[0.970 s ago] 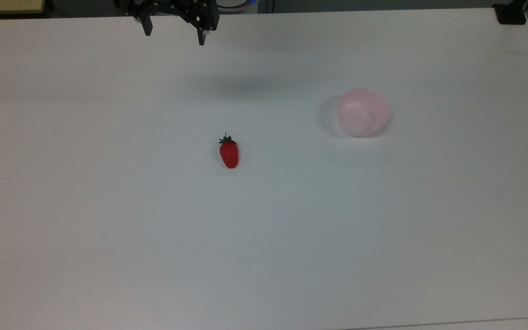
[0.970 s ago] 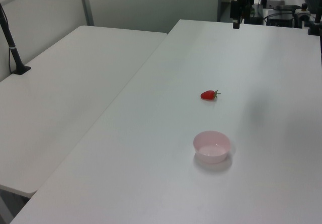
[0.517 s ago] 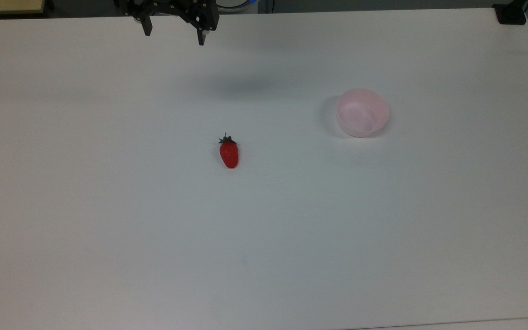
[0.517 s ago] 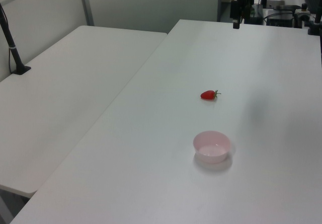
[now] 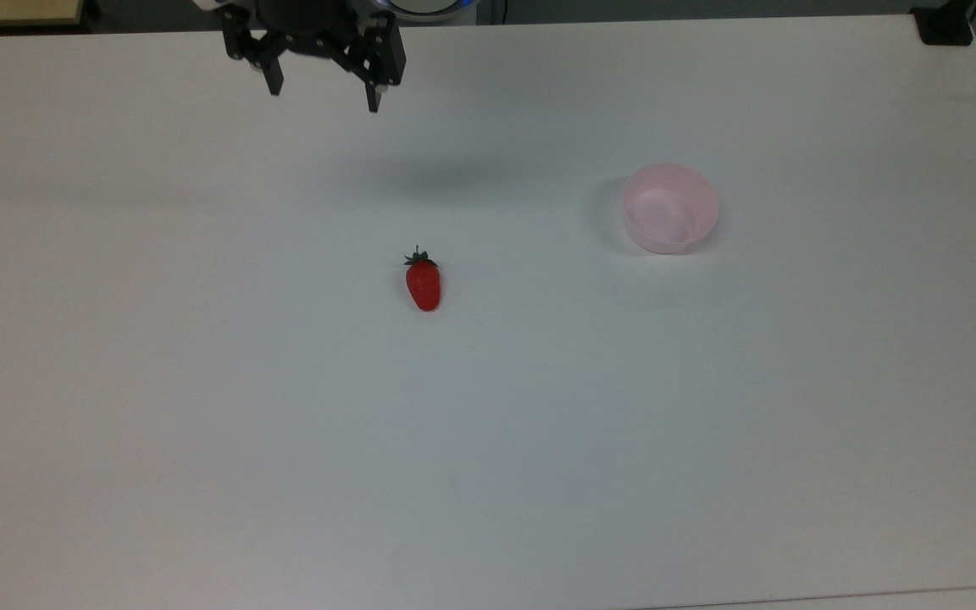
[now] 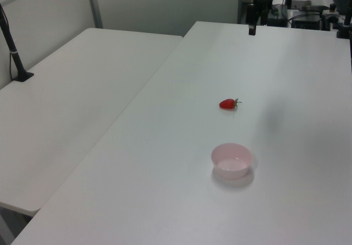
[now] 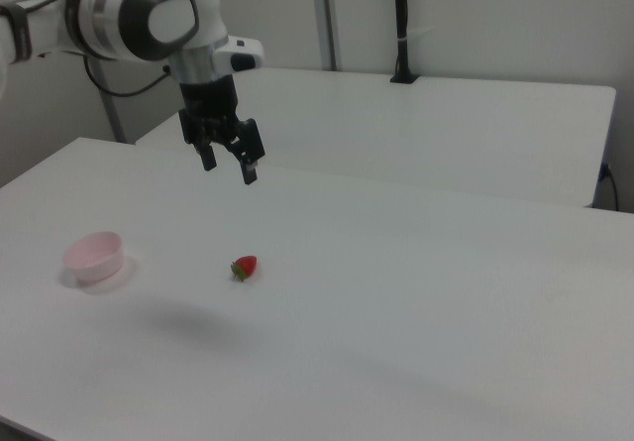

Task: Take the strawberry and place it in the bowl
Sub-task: 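Lower the gripper onto the red strawberry and close on it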

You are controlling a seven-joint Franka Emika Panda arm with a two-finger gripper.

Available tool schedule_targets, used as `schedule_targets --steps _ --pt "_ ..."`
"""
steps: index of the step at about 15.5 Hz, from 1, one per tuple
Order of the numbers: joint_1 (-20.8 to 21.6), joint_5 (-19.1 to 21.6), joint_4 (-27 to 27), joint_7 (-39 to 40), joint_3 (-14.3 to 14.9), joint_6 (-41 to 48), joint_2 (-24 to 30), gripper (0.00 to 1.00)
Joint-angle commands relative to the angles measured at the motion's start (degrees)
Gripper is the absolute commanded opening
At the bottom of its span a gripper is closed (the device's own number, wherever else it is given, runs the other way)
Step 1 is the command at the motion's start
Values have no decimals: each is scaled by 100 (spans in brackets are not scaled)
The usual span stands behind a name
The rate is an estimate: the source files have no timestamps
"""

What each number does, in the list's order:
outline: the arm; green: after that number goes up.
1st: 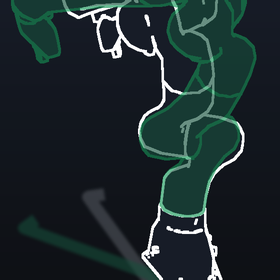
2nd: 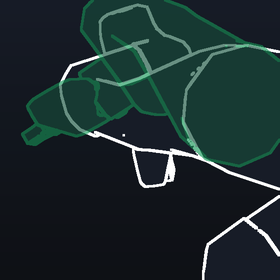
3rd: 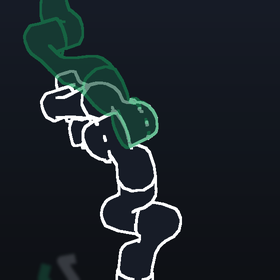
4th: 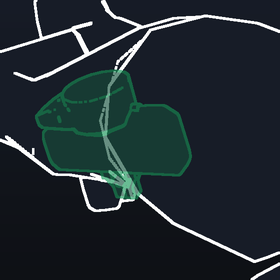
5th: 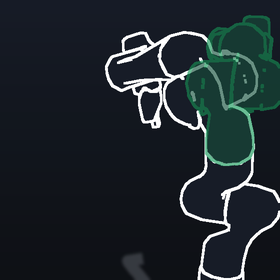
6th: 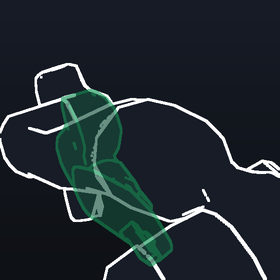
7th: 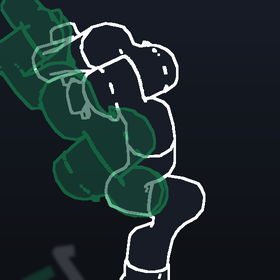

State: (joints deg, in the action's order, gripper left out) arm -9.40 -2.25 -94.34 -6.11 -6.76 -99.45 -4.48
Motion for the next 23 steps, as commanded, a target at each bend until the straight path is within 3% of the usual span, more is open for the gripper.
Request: schedule_targets --steps 1,14,16,23 --pt "175 5 56 40 -36 -443 -412 100" --pt "949 -302 -102 -30 34 -1515 -2021 99" --pt "949 -347 -146 -22 34 -1674 -2144 89" --pt "914 -592 -120 -30 34 -1753 -2390 77"
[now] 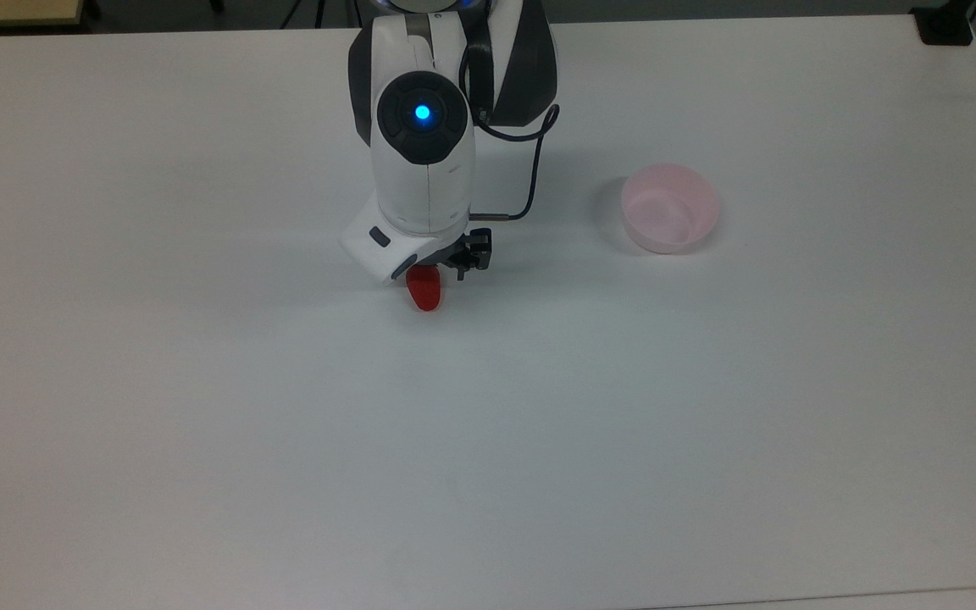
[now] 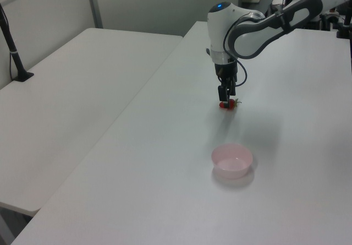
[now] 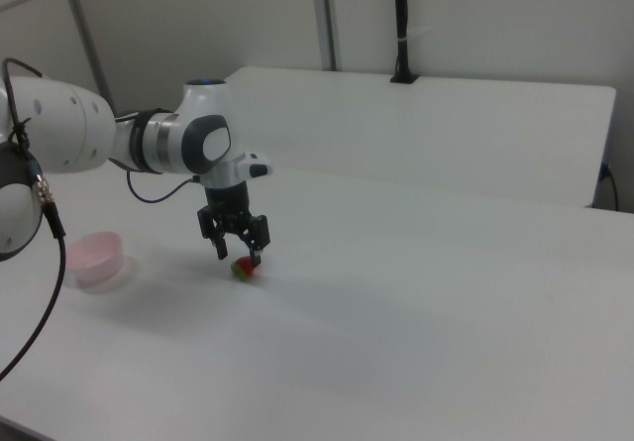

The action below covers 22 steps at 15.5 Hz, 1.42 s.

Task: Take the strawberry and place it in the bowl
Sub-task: 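Lift the strawberry and carry it over the pink bowl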

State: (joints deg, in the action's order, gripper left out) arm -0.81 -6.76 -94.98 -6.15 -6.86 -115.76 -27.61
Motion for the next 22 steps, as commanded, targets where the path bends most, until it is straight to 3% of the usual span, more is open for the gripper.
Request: schedule_targets --steps 1,6,10,17,22 --pt "63 -202 -47 -44 44 -122 -121 71" --pt "55 -211 -39 -71 44 -272 -34 31" --pt "256 -220 -47 -18 -26 96 404 30" --pt "1740 -203 -56 -79 -35 1212 801 31" --pt "2453 -133 -56 -642 -35 1021 713 31"
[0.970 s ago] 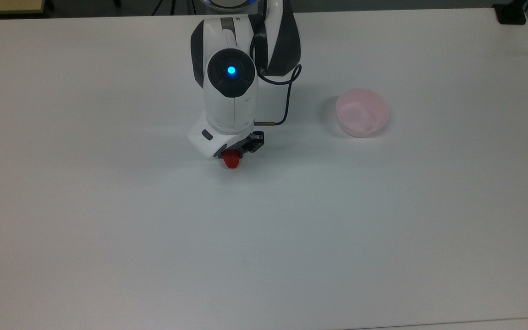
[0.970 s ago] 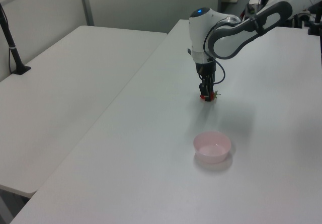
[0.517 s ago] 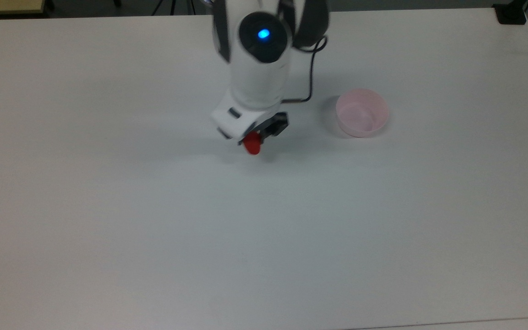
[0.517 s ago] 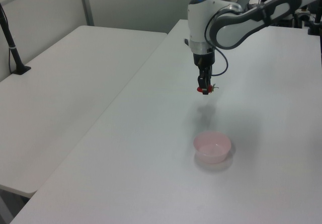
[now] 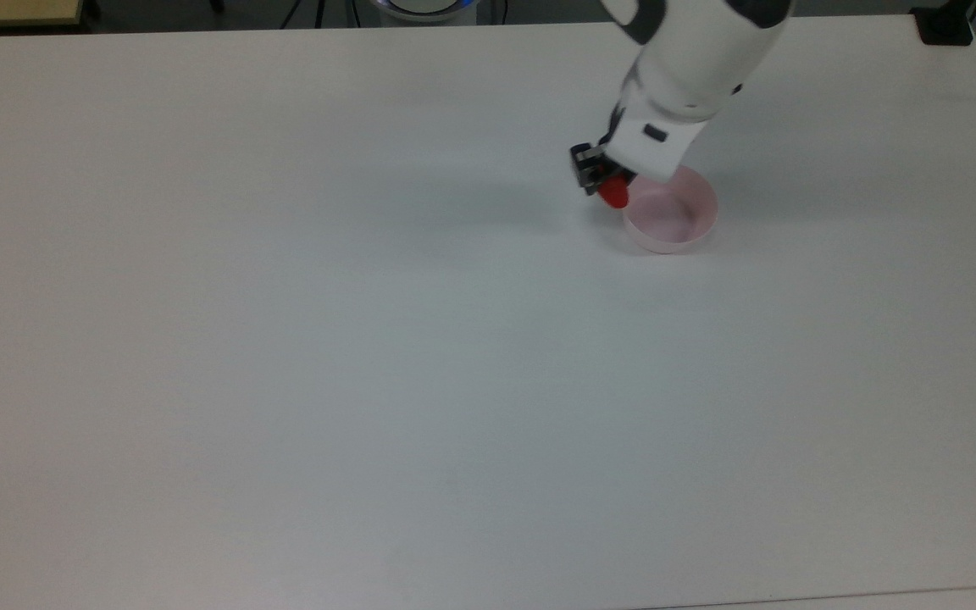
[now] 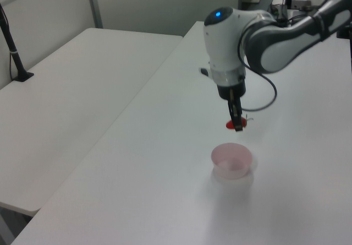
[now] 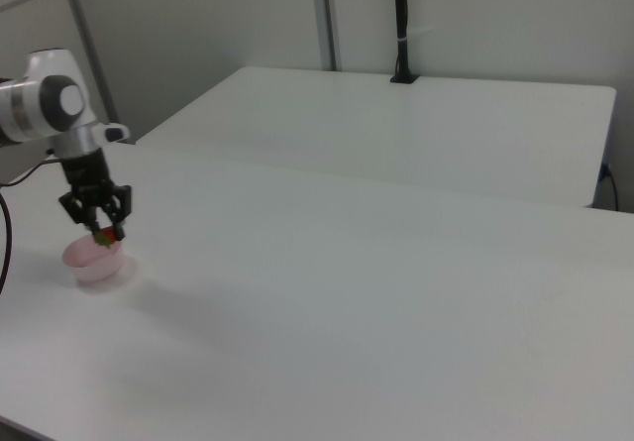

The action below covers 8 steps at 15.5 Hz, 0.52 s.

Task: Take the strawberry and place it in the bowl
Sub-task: 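Lift the strawberry and carry it over the pink bowl, then lower the strawberry into the bowl and open the gripper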

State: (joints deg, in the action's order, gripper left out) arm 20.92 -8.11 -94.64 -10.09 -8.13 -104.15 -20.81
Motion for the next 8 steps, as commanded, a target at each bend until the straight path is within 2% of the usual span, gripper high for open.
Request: schedule_targets --steps 1,8 --pt "342 2 -116 -274 92 -236 24 31" --pt "386 117 -107 -432 84 -932 -310 34"
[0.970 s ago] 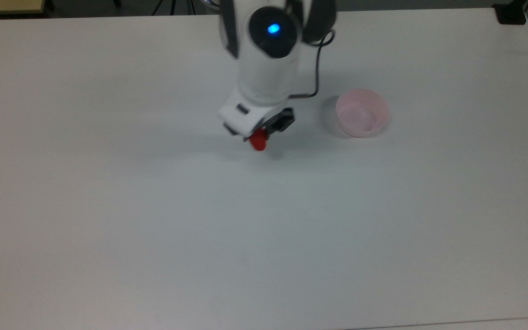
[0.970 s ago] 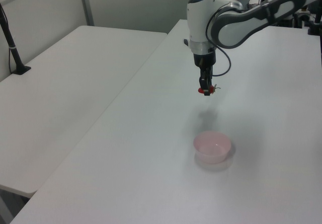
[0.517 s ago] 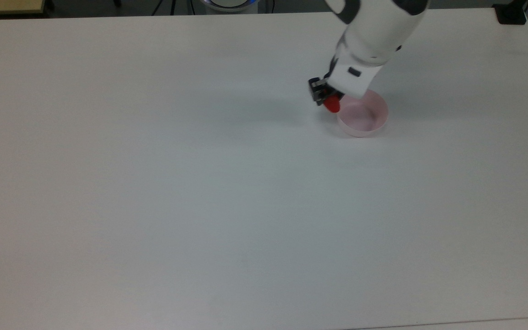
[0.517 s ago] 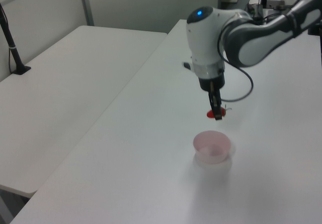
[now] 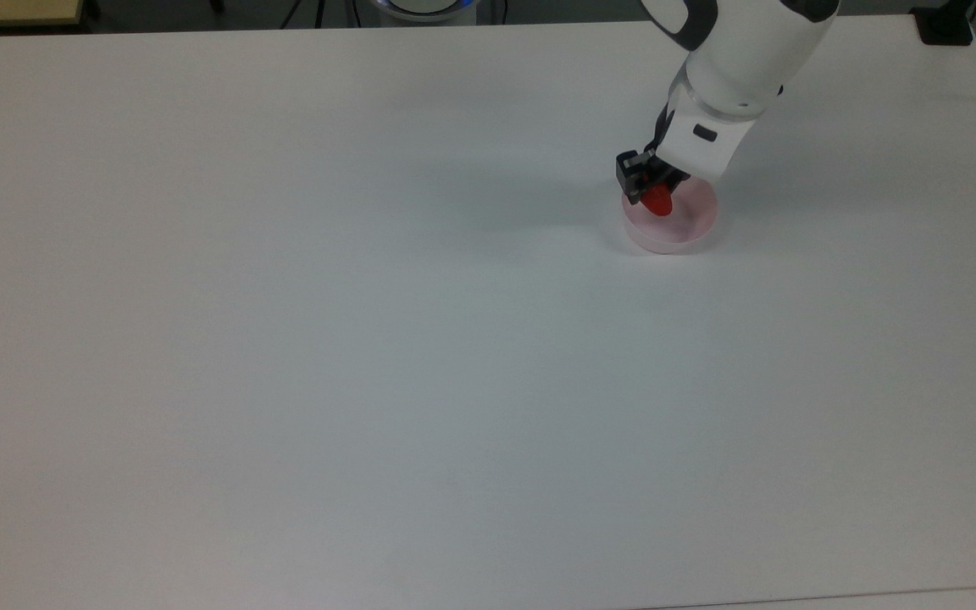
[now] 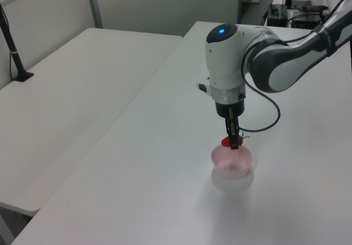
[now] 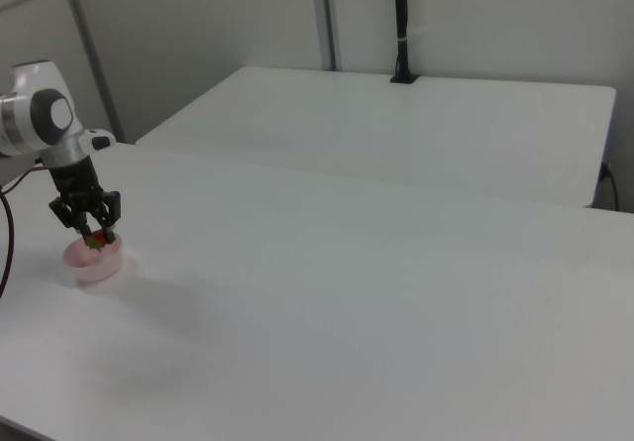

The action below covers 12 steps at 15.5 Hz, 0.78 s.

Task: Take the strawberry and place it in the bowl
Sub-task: 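Lower the strawberry into the bowl and open the gripper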

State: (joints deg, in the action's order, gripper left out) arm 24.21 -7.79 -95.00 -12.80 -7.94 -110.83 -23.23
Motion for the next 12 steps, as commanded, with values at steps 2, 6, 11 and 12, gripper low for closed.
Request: schedule_targets --steps 2,6,11,12 --pt "66 94 -80 -162 30 -264 -77 36" --pt "66 94 -80 -179 -41 -255 -121 72" --pt "-30 76 43 -329 -32 -123 177 100" --pt "-66 50 52 -311 12 -36 300 100"
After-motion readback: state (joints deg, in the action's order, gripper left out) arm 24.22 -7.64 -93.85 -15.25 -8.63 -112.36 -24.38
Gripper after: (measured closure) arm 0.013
